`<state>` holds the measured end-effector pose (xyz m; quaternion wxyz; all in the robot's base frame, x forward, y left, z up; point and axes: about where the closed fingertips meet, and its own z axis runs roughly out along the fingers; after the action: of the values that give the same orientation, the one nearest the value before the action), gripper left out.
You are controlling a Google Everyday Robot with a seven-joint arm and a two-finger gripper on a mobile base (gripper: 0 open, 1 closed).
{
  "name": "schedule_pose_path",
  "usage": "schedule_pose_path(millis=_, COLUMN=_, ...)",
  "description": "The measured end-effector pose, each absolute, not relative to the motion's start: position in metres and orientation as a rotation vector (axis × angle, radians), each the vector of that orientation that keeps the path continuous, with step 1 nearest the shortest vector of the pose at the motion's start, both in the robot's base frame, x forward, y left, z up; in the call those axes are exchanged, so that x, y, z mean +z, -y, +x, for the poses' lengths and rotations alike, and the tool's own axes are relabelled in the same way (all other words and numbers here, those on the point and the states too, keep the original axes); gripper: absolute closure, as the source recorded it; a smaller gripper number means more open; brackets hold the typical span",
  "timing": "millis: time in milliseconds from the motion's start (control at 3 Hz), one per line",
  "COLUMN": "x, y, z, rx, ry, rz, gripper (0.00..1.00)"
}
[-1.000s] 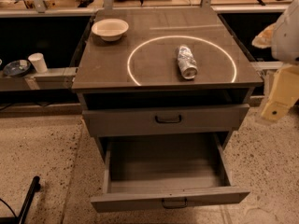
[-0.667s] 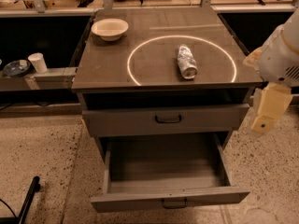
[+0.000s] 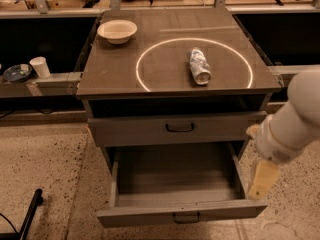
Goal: Close middle drawer
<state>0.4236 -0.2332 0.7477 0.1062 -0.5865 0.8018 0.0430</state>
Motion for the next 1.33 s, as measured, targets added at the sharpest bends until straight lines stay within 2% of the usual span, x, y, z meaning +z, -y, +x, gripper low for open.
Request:
schedule_pose_path(millis=333, x=0.664, y=0.238, z=0.409, rx=0.165, ry=-2.354, rz=-1.739, gripper=0.0)
schedule_pose_path(millis=1000, x=0.651, y=0.229, z=0.411, rx=0.144, ry=-2.338, rz=-1.776, gripper=0.0)
schedule_pose_path(millis=1333, x=0.615, y=0.21, z=0.412, rx=0.12, ry=-2.305, rz=-1.895, gripper=0.0)
